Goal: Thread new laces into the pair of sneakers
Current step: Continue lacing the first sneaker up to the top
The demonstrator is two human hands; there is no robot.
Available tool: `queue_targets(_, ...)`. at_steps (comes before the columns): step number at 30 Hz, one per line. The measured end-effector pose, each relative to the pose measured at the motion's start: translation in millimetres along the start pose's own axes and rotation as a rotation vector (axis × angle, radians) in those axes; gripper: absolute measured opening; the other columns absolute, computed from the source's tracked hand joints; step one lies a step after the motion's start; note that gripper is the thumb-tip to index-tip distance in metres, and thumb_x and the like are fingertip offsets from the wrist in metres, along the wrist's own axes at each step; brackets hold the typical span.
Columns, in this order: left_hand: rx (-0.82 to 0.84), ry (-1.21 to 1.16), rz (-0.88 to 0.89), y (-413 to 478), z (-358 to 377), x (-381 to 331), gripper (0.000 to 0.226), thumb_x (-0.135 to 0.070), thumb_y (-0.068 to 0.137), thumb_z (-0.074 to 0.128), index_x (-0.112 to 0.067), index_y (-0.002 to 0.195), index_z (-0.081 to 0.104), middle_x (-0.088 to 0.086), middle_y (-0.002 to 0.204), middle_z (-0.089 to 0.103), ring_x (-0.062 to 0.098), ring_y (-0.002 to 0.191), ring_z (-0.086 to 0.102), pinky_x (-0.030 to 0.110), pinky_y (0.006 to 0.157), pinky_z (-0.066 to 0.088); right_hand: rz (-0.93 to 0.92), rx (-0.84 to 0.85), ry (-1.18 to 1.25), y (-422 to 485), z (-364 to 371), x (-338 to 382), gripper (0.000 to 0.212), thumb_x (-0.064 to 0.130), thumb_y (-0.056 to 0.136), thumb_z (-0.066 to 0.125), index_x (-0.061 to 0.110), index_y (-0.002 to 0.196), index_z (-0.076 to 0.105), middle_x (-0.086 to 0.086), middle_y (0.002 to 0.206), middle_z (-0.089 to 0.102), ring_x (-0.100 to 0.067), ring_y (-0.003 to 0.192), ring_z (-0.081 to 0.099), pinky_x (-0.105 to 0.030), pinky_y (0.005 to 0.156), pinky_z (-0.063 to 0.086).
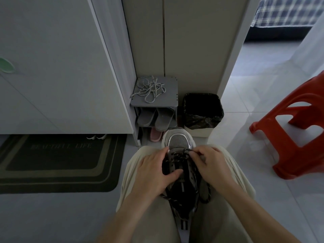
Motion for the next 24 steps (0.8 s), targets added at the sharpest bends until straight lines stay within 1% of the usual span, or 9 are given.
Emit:
queue_targets(3,0.006,-0.014,0.016,1.7,0.1,0.6,0.080,-0.063,0.075,0.062,-0.032,0.142,0.034,-0.014,0.133,0.050,0.004,0.121,0.045,0.023,0.104,0.033,-0.051,-0.063,-0.031,15.1,-14.7,10.7,0.022,0.034,0.092,0.049,0.018,0.085,0.063,0.010,0.078,0.066,-0.010,0.073,0.059,-0.039,0.092,0.044)
queue_targets(5,0.008,-0.026,0.021,2.8,-0.7,0.4,0.079,-0.063,0.075,0.063,-0.031,0.142,0.035,-0.015,0.131,0.052,0.004,0.120,0.046,0.021,0.102,0.034,-0.085,-0.037,-0.101,22.2,-17.9,18.3,0.030,0.041,0.092,0.040,0.021,0.088,0.062,0.014,0.084,0.063,-0.006,0.079,0.057,-0.032,0.100,0.032)
queue_targets(6,0.009,-0.024,0.025,3.6,-0.7,0.5,0.079,-0.063,0.074,0.063,-0.031,0.141,0.036,-0.015,0.129,0.052,0.004,0.119,0.047,0.022,0.101,0.035,-0.086,-0.001,-0.113,23.1,-16.6,20.2,0.030,0.043,0.092,0.041,0.021,0.089,0.062,0.016,0.085,0.061,-0.005,0.079,0.055,-0.030,0.100,0.031)
queue_targets(9,-0.002,-0.018,0.032,4.2,-0.9,0.6,0.078,-0.065,0.073,0.062,-0.031,0.139,0.039,-0.015,0.127,0.054,0.005,0.118,0.048,0.028,0.103,0.038,-0.026,0.116,-0.076,16.9,-10.7,15.5,0.021,0.044,0.088,0.057,0.024,0.088,0.064,0.018,0.080,0.059,-0.001,0.075,0.051,-0.030,0.087,0.040)
queue_targets(11,-0.002,-0.037,0.019,3.3,-1.2,0.7,0.079,-0.064,0.073,0.063,-0.031,0.140,0.036,-0.014,0.131,0.051,0.006,0.122,0.044,0.027,0.106,0.034,-0.004,0.157,-0.090,7.8,-7.7,8.1,0.022,0.046,0.081,0.065,0.024,0.085,0.066,0.015,0.077,0.060,-0.004,0.075,0.053,-0.030,0.082,0.042)
queue_targets(16,-0.002,-0.031,0.029,2.3,-2.7,-0.5,0.081,-0.059,0.077,0.064,-0.030,0.145,0.031,-0.013,0.139,0.044,0.005,0.128,0.037,0.020,0.106,0.023,0.102,0.129,0.031,-2.6,-2.2,-3.9,0.015,0.032,0.084,0.067,0.018,0.082,0.069,0.005,0.076,0.065,-0.014,0.072,0.061,-0.037,0.073,0.051)
queue_targets(18,0.010,-0.045,0.022,1.4,-1.8,0.0,0.080,-0.059,0.077,0.064,-0.031,0.144,0.031,-0.014,0.139,0.044,0.003,0.127,0.037,0.019,0.104,0.023,0.134,0.108,0.031,0.9,-4.0,-3.5,0.014,0.032,0.088,0.062,0.020,0.081,0.065,0.004,0.066,0.064,-0.012,0.063,0.059,-0.032,0.064,0.050)
queue_targets(20,0.012,-0.058,0.021,1.3,-2.0,-0.5,0.079,-0.060,0.077,0.064,-0.033,0.144,0.032,-0.016,0.137,0.046,0.001,0.124,0.038,0.017,0.101,0.024,0.137,0.054,0.039,5.4,-10.2,0.1,0.015,0.031,0.090,0.058,0.021,0.080,0.061,0.007,0.060,0.060,-0.007,0.058,0.055,-0.024,0.055,0.043)
queue_targets(24,0.011,-0.025,0.024,2.5,-3.0,-1.6,0.079,-0.061,0.077,0.062,-0.033,0.143,0.031,-0.017,0.137,0.045,0.001,0.124,0.038,0.016,0.099,0.022,0.172,0.028,0.119,-0.4,-10.6,0.3,0.011,0.031,0.090,0.059,0.025,0.080,0.060,0.011,0.062,0.060,-0.002,0.061,0.056,-0.015,0.054,0.041)
Point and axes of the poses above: each hand's wrist, its own y-axis towards the middle knuckle, its own z-axis out of the palm, x = y × z, the point moved 6 cm from there along y, towards the middle knuckle
